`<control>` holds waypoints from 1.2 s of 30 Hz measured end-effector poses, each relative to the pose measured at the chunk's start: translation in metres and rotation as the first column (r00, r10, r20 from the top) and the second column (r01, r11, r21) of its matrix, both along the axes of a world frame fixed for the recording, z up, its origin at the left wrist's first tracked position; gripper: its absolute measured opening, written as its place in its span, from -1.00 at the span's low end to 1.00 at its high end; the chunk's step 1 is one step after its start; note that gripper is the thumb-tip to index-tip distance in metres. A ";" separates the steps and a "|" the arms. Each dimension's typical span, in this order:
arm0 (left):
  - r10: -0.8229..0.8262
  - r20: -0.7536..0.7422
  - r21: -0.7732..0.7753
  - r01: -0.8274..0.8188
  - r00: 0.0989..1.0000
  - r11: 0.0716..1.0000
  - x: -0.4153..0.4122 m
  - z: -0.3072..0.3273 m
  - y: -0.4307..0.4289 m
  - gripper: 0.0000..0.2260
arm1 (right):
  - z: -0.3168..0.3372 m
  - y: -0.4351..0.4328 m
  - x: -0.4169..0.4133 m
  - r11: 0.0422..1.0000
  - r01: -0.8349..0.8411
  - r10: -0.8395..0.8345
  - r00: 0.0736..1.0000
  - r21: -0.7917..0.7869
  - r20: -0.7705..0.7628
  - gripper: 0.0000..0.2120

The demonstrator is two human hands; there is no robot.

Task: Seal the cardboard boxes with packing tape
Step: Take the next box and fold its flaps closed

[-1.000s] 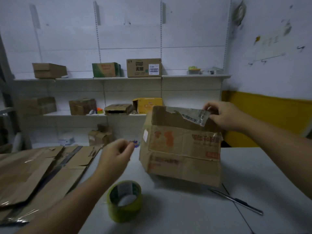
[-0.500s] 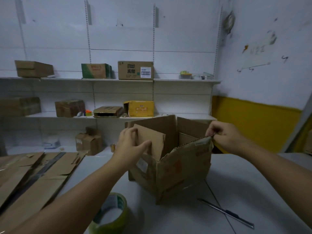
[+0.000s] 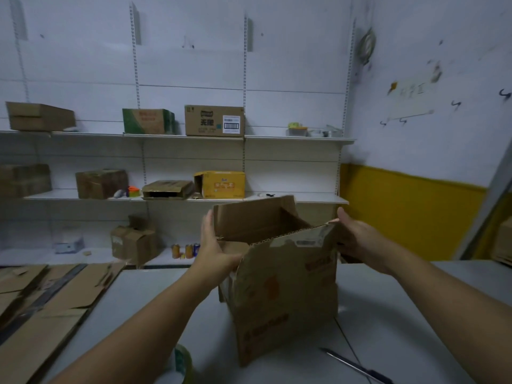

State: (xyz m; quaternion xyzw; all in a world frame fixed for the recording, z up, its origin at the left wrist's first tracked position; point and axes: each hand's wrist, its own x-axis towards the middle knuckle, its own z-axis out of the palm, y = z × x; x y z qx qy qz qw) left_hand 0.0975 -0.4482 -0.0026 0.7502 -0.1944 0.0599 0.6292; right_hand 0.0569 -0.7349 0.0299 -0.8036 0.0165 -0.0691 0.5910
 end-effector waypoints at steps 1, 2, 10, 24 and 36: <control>-0.032 0.000 -0.049 0.032 0.999 0.998 0.002 0.001 0.001 0.11 | -0.004 0.000 0.001 1.000 -0.001 0.002 1.000 -0.014 0.008 -0.35; -0.035 0.011 -0.060 0.036 0.999 0.998 0.003 0.002 0.003 0.14 | -0.005 0.001 0.001 0.999 0.003 -0.003 1.000 -0.037 0.011 -0.24; -0.068 0.095 0.124 0.055 0.993 0.991 0.013 0.005 0.008 -0.52 | -0.007 0.020 0.013 0.985 0.062 -0.049 0.995 -0.161 0.085 -0.18; -0.130 0.121 0.432 0.065 0.984 0.899 0.009 -0.002 0.009 -0.72 | -0.013 0.023 0.052 0.877 0.178 -0.207 0.978 -0.445 -0.017 -0.59; 0.070 0.478 0.617 -0.391 0.876 0.683 -0.030 0.005 -0.024 -0.61 | -0.040 0.067 0.000 0.722 0.502 -0.223 0.820 -0.476 0.527 -0.77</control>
